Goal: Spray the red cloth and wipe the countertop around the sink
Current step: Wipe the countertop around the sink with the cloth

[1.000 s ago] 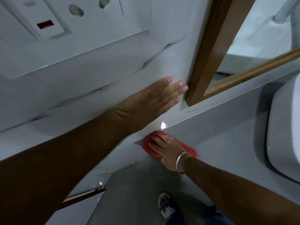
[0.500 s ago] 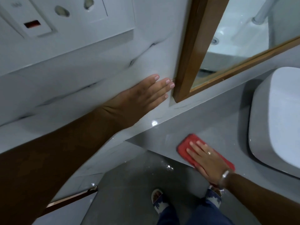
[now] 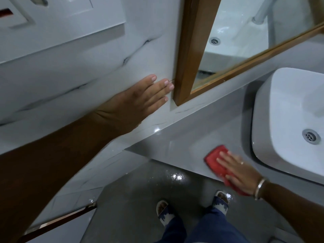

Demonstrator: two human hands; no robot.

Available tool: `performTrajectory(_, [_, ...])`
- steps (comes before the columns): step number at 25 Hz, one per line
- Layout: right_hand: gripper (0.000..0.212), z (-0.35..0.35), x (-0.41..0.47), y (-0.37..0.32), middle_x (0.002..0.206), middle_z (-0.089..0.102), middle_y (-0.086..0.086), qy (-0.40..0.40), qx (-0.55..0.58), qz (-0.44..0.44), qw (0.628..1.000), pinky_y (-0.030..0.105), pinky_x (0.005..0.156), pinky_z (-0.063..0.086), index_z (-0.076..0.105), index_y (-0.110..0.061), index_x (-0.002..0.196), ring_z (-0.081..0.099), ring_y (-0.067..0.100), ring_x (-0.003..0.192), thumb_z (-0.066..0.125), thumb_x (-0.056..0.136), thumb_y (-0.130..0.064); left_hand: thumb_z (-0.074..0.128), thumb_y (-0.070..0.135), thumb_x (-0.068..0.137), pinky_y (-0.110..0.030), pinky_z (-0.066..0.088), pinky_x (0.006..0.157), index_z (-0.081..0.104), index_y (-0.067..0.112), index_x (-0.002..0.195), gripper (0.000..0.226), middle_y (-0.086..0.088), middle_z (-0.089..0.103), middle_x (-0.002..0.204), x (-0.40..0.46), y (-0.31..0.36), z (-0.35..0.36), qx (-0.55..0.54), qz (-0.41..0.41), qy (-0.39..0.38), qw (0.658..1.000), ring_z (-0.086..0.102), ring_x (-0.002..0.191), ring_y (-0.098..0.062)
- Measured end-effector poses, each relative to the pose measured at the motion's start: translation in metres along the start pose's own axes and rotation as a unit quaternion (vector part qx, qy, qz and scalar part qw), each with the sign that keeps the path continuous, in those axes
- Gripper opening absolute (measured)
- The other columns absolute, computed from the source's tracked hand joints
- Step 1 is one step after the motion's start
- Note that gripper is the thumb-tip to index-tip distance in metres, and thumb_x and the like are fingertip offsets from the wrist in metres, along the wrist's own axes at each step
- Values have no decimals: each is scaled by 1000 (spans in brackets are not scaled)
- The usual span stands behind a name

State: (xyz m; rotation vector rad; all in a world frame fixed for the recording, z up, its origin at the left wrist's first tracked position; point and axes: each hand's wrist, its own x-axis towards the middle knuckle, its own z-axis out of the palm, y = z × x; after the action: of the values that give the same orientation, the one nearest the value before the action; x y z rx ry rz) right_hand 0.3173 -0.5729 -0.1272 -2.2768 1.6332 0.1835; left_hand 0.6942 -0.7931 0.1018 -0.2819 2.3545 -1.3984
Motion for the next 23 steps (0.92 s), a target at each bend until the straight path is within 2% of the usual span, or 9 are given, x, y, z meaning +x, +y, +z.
performTrajectory(3, [66,-15,40,-7,161,17,13,68,127,296,944,58,114,27,23,-14,152,15,37,147,49,93,-30,-3,29,87,-58,6,116,2,-2,155,75,-30,0,159,-1,0,2,-6,2,-2,1000,13,149,-42])
performTrajectory(4, [68,-12,53,-28,159,21,19,96,91,318,939,55,117,24,26,-9,150,20,41,145,55,91,-24,-6,28,86,-58,6,117,1,-2,154,75,-31,-2,158,-1,0,3,-11,0,1,1000,13,149,-42])
performTrajectory(6, [75,0,50,-64,154,33,22,110,23,216,970,50,113,23,32,-6,147,33,43,140,67,82,-19,-5,29,87,-59,5,116,-1,-4,154,74,-34,-7,155,-1,1,5,-15,-3,4,1000,11,148,-44])
performTrajectory(8, [86,8,16,-67,148,43,21,58,5,91,994,49,107,30,40,-7,143,43,42,134,79,67,-14,0,34,89,-60,4,116,0,-4,154,75,-36,-8,155,-2,1,7,-21,-5,8,1000,5,147,-47])
performTrajectory(9, [90,13,-4,-57,146,46,21,48,0,81,996,51,105,33,42,-7,142,44,41,132,82,61,-11,1,37,89,-60,4,116,0,-4,154,77,-36,-8,155,-2,2,9,-24,-4,16,1000,3,146,-48])
performTrajectory(12, [94,19,-56,-37,145,46,21,48,40,194,979,54,99,37,44,-4,140,38,41,132,84,55,2,0,40,87,-61,6,119,3,-5,154,80,-36,-1,158,-2,3,13,-36,-15,36,999,11,148,-48])
performTrajectory(15, [86,33,-106,-22,148,33,19,90,101,269,954,69,103,34,40,3,140,34,53,134,71,62,20,8,47,88,-63,2,117,4,-5,154,84,-36,2,159,-1,5,17,-45,-20,59,997,13,147,-49])
performTrajectory(19, [63,28,-96,-4,149,32,34,139,145,452,869,60,115,24,35,11,141,28,52,138,56,82,3,14,51,89,-64,-2,118,3,-4,154,86,-36,1,159,-2,8,23,-62,-35,76,995,10,147,-50])
performTrajectory(23, [68,19,-52,-21,140,41,36,123,100,492,856,59,112,29,40,8,137,36,53,130,63,75,-6,15,53,87,-64,-8,117,1,-3,154,89,-37,-3,159,0,11,31,-70,-43,88,993,3,147,-52])
